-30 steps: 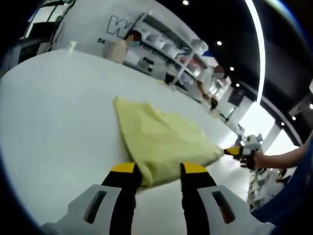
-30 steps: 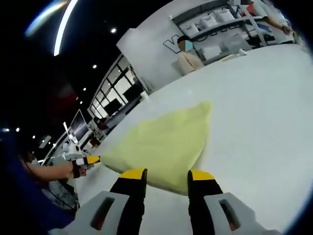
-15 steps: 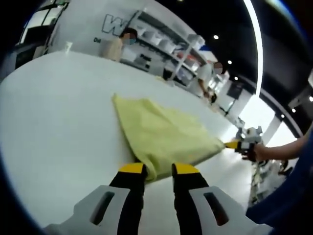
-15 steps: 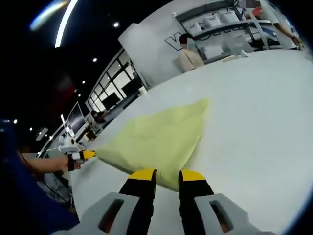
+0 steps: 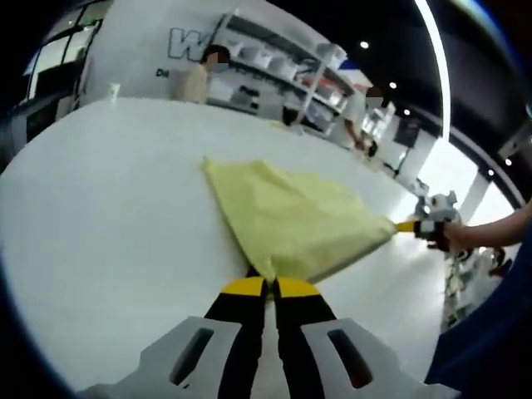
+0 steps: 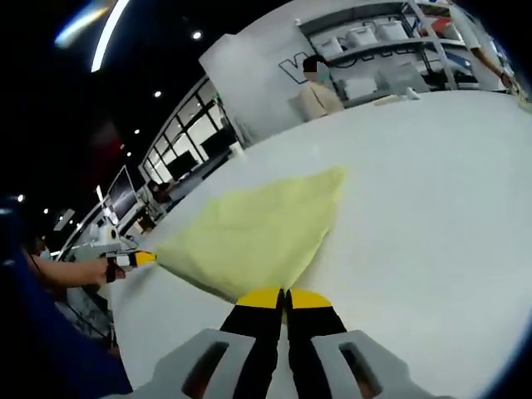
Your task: Fold the garment on the visible template until the final outline fits inside the template.
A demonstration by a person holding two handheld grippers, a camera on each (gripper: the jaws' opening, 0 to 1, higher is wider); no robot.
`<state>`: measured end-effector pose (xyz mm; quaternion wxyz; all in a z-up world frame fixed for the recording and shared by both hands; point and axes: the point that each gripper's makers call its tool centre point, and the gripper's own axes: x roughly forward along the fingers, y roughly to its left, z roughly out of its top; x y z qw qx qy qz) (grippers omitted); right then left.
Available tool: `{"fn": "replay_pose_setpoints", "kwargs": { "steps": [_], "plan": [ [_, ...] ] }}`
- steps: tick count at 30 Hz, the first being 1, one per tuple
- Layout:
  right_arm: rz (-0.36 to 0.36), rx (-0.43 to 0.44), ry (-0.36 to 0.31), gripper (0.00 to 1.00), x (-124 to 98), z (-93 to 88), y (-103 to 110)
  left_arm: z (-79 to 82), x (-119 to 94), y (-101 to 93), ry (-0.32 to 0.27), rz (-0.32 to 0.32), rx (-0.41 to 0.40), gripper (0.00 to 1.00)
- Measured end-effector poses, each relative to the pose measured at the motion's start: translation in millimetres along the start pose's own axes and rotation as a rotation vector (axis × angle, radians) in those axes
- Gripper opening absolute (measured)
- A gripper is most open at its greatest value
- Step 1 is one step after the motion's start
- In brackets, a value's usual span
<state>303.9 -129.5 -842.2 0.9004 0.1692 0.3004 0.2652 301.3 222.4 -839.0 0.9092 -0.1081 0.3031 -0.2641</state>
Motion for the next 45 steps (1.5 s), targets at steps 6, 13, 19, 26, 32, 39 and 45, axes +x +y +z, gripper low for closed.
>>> {"fn": "replay_pose_setpoints", "kwargs": {
  "steps": [6, 13, 19, 26, 32, 39, 45],
  "plan": [
    [0.017, 0.014, -0.014, 0.0, -7, 7.2, -2, 1.5, -5, -4.0, 0.033, -0.03, 0.027, 0.0],
    [0.06, 0.003, 0.021, 0.0, -20, 2.6, 10, -1.3, -15, -12.7, 0.065, -0.052, 0.063, 0.0],
    [0.096, -0.024, 0.062, 0.0, -39, -11.4, 16, -16.6, -28, -23.1, 0.112, -0.105, 0.086, 0.0],
    [0.091, -0.005, 0.083, 0.0, -52, -29.6, 15, -36.3, -40, -33.3, 0.148, -0.138, 0.093, 0.0],
    [0.072, 0.011, 0.067, 0.0, -51, -29.1, 15, -35.5, -48, -23.2, 0.154, -0.119, 0.109, 0.0],
    [0.062, 0.029, 0.05, 0.0, -55, -30.7, 12, -34.2, -61, -11.9, 0.129, -0.052, 0.076, 0.0],
    [0.055, 0.028, 0.046, 0.0, -52, -33.0, 17, -35.1, -58, -31.2, 0.107, -0.099, 0.074, 0.0]
  ]
}}
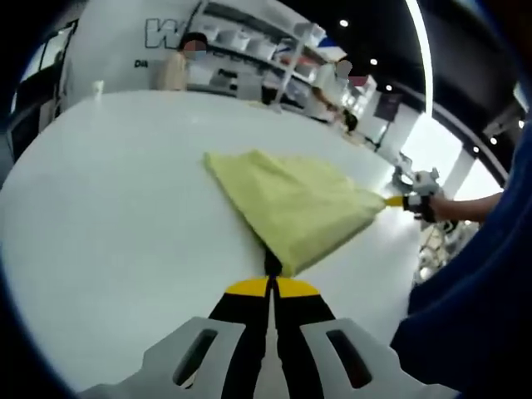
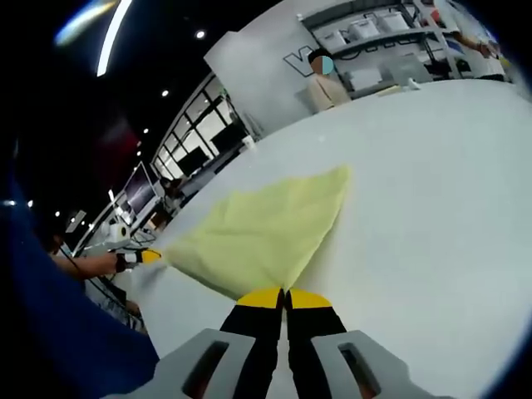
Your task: Fold the garment on the visible template until the final outline fits inside the template.
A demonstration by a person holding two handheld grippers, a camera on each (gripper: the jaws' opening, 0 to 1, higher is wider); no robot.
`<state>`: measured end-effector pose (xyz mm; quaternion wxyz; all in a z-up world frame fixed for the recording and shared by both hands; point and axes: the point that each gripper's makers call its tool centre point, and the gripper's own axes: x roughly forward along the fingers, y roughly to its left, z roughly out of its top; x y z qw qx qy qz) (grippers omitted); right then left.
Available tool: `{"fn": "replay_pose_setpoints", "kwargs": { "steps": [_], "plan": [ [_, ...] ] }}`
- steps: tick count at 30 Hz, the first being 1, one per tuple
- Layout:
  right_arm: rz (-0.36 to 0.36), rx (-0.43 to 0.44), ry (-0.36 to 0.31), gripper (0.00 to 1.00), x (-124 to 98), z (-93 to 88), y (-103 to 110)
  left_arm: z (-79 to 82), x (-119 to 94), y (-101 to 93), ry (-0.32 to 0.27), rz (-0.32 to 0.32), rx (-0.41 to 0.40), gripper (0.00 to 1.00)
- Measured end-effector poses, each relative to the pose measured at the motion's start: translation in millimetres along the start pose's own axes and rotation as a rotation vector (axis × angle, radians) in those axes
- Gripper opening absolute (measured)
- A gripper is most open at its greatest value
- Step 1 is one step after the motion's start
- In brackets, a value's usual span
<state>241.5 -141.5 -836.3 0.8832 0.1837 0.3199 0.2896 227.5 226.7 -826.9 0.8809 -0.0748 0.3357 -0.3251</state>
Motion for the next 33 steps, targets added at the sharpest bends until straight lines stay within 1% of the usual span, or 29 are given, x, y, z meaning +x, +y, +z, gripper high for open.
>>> {"fn": "replay_pose_setpoints", "kwargs": {
  "steps": [1, 2, 5, 6, 9, 10, 11, 12, 14, 17, 19, 20, 22, 24, 25, 26, 27, 29, 30, 33],
  "plan": [
    [-0.002, 0.004, -0.004, 0.0, 0, 0.5, 1, -1.6, 3, -1.2, 0.009, 0.007, 0.009, 0.01],
    [-0.002, 0.008, -0.01, 0.0, 0, 1.3, 1, -4.8, 8, -5.2, 0.024, 0.016, 0.014, 0.06],
    [0.001, 0.018, -0.02, 0.0, -1, 2.5, 3, -12.0, 16, -7.8, 0.03, 0.006, -0.037, 0.15],
    [0.001, 0.017, -0.02, 0.0, -1, 2.5, 3, -11.7, 19, -11.9, 0.03, 0.009, -0.035, 0.16],
    [0.003, 0.018, -0.022, 0.0, -1, 3.4, 2, -11.4, 23, -13.2, 0.028, 0.043, -0.028, 0.15],
    [0.003, 0.017, -0.022, 0.0, -2, 3.5, 2, -12.2, 25, -11.5, 0.028, 0.047, -0.034, 0.15],
    [0.002, 0.016, -0.02, 0.0, -1, 3.4, 2, -11.7, 26, -8.3, 0.02, 0.067, -0.055, 0.15],
    [0.002, 0.016, -0.02, 0.0, -1, 3.4, 2, -10.3, 25, -7.9, 0.015, 0.08, -0.065, 0.14],
    [0.002, 0.018, -0.02, 0.0, -1, 3.1, 2, -9.7, 25, -0.9, 0.01, 0.12, -0.079, 0.09],
    [0.001, 0.02, -0.021, 0.0, -2, 3.1, 2, -10.2, 25, 1.6, 0.008, 0.143, -0.074, 0.06],
    [0.001, 0.021, -0.021, 0.0, -2, 3.4, 3, -10.7, 25, -1.3, 0.014, 0.15, -0.043, 0.03],
    [0.001, 0.024, -0.023, 0.0, -2, 3.8, 3, -9.8, 23, -0.1, 0.019, 0.15, -0.001, 0.02],
    [0.001, 0.024, -0.023, 0.0, -2, 4.3, 2, -9.6, 22, -0.2, 0.026, 0.143, 0.017, 0.01],
    [0.006, 0.025, -0.026, 0.0, -3, 6.0, 2, -7.2, 19, 3.8, 0.037, 0.128, 0.046, 0.01],
    [0.011, 0.029, -0.03, 0.0, -3, 7.9, 3, -5.1, 18, 3.3, 0.046, 0.118, 0.074, 0.01],
    [0.013, 0.031, -0.033, 0.0, -4, 9.2, 4, -6.5, 19, 6.4, 0.052, 0.114, 0.092, 0.01],
    [0.019, 0.03, -0.037, 0.0, -4, 12.6, 4, -5.4, 17, 5.5, 0.071, 0.093, 0.141, 0.01],
    [0.025, 0.02, -0.033, 0.0, -5, 13.0, 3, -3.7, 16, 5.3, 0.084, 0.077, 0.167, 0.0],
    [0.03, 0.012, -0.027, 0.0, -6, 13.0, 4, -1.9, 14, 3.3, 0.096, 0.059, 0.184, 0.0],
    [0.033, -0.005, -0.009, 0.0, -6, 9.1, 3, -4.6, 14, 1.4, 0.129, 0.017, 0.226, 0.01]
  ]
}}
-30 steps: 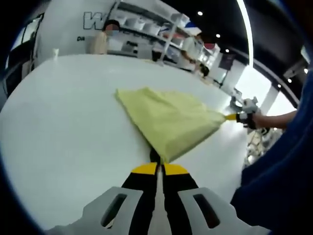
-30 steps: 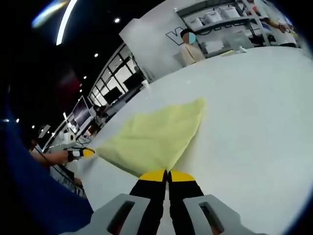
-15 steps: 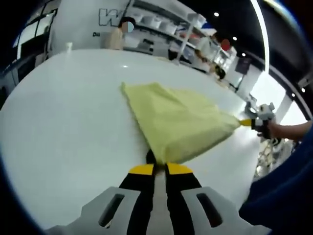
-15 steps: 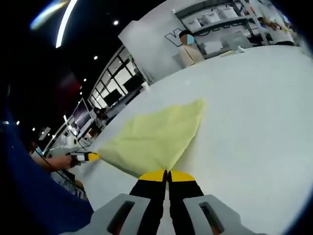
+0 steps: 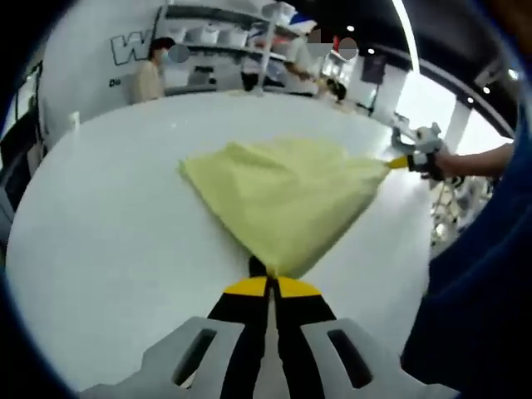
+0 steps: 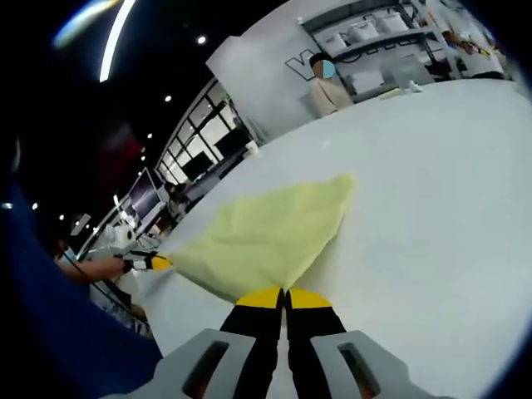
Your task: Fold the garment on the visible template until the final outline fits inside the template.
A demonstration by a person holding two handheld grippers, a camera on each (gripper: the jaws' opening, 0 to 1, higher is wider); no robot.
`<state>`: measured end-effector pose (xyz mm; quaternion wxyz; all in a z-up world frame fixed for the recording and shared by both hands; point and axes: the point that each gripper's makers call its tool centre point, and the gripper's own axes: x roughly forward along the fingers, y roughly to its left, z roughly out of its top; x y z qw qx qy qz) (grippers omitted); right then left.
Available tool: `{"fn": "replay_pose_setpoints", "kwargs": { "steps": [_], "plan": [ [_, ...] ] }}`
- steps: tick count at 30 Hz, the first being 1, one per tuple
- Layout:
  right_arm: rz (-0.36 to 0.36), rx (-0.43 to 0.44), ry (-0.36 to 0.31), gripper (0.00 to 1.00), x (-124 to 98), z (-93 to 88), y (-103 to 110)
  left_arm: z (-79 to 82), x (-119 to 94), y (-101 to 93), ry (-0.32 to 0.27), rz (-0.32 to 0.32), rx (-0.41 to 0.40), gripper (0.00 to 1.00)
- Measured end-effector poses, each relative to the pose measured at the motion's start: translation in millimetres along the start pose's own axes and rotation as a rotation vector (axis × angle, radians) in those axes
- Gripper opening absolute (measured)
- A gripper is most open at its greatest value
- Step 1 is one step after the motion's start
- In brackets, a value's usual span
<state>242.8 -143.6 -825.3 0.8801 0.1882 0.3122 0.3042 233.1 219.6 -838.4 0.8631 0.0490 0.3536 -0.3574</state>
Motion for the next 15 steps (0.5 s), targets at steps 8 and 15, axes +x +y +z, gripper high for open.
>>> {"fn": "replay_pose_setpoints", "kwargs": {
  "steps": [8, 15],
  "plan": [
    [-0.013, -0.033, 0.036, 0.0, 2, -9.4, -6, -16.0, 0, 10.9, 0.059, 0.013, 0.039, 0.0],
    [-0.022, -0.034, 0.037, 0.0, -1, -5.6, -12, -16.2, -10, 23.9, 0.043, 0.059, 0.004, 0.0]
  ]
}}
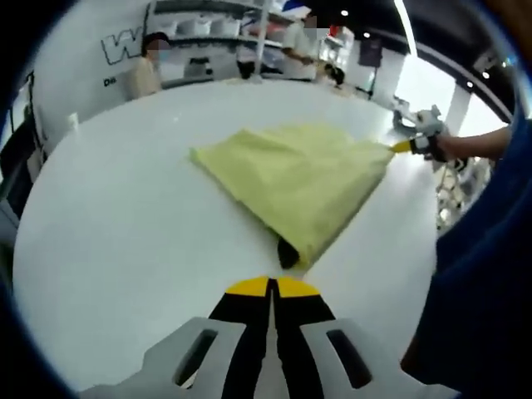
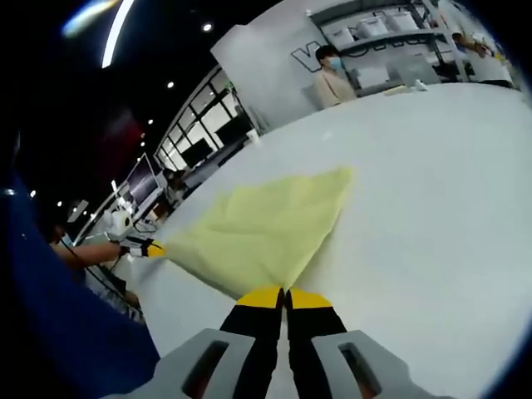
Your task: Fold the garment on the visible template until the final outline fits inside the template.
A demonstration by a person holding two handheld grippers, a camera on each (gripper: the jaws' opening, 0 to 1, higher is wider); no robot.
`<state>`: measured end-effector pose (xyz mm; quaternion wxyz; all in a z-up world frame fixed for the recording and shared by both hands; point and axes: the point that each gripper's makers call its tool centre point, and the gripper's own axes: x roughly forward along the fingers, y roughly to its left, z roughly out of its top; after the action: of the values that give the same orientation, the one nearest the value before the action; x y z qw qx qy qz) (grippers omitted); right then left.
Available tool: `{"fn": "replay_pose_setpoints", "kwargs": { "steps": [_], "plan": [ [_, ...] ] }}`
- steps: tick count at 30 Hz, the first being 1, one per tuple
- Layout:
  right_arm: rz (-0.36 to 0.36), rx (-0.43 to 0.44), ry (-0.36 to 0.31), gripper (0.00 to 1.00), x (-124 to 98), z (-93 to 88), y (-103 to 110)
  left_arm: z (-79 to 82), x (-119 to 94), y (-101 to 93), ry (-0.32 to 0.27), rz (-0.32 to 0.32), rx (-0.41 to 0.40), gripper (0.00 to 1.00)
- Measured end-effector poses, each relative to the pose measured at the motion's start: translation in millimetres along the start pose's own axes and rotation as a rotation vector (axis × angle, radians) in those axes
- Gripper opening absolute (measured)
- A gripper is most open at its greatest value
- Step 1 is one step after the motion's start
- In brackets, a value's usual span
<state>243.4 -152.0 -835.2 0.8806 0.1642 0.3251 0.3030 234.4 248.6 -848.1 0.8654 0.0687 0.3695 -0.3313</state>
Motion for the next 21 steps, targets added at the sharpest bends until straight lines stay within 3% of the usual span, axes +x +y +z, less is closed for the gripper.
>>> {"fn": "replay_pose_setpoints", "kwargs": {
  "steps": [3, 8, 12, 16, 21],
  "plan": [
    [-0.022, 0.009, -0.018, 0.0, -5, 3.0, -2, 11.5, -5, -1.3, -0.047, 0.014, -0.035, 0.0],
    [-0.095, 0.05, -0.104, 0.0, -20, 14.9, -15, 31.0, -10, 0.9, -0.14, 0.061, -0.077, 0.0],
    [-0.111, 0.029, -0.145, 0.01, -25, 24.7, -4, 55.7, -13, -11.5, -0.217, 0.067, -0.088, 0.02],
    [-0.089, -0.011, -0.154, 0.02, -14, 30.8, 3, 72.3, -3, -27.6, -0.239, 0.041, -0.074, 0.1],
    [-0.021, -0.079, -0.135, 0.04, 20, 38.2, 34, 91.0, 32, -50.0, -0.234, -0.033, -0.019, 0.12]
  ]
}}
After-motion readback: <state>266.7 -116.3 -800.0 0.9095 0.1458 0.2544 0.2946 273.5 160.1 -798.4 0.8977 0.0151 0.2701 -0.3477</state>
